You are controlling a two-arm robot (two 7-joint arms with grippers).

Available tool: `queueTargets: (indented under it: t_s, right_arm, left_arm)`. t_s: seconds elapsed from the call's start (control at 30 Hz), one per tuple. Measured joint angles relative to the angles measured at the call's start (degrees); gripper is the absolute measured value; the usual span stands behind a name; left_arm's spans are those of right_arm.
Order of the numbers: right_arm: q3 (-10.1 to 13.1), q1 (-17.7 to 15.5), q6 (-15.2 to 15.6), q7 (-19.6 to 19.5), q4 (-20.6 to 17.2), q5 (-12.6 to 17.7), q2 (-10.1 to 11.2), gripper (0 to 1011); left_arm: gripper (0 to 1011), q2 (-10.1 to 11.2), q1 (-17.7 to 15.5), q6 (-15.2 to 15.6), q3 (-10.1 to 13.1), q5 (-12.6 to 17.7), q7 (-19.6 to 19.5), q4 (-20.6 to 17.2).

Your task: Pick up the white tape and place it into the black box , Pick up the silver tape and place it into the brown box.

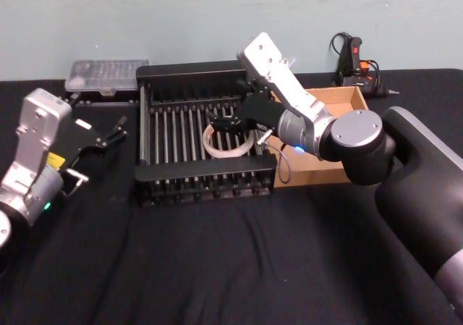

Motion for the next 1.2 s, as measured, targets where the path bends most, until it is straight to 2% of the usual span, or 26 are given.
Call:
queueTargets:
  t_s: [0.07, 0.47, 0.63, 0.87, 1.03, 1.2]
  right_arm:
    - [0.0, 0.0, 0.0, 0.0, 0.0, 0.0, 0.0, 1002]
    - [0.0, 0.0, 0.0, 0.0, 0.0, 0.0, 0.0, 1002]
    - [0.89, -0.68, -0.14, 0.13, -1.28, 0.28, 0.29, 1002]
    - [2.84, -3.02, -0.22, 0.04, -5.71, 1.44, 1.75, 1002]
    - [5.16, -6.6, -1.16, -0.88, -11.33, 2.7, 3.94, 1002]
    - [6.97, -9.08, -1.89, -2.15, -14.53, 3.45, 5.27, 1002]
  left_arm:
    - [1001, 0.0, 0.0, 0.0, 0.0, 0.0, 0.0, 0.0]
    - [1001, 0.0, 0.0, 0.0, 0.0, 0.0, 0.0, 0.0]
    - [1001, 0.0, 0.0, 0.0, 0.0, 0.0, 0.0, 0.0]
    - [1001, 0.0, 0.0, 0.0, 0.0, 0.0, 0.0, 0.0]
    - [1001, 0.0, 0.0, 0.0, 0.0, 0.0, 0.0, 0.0]
    - [1001, 0.0, 0.01, 0.0, 0.0, 0.0, 0.0, 0.0]
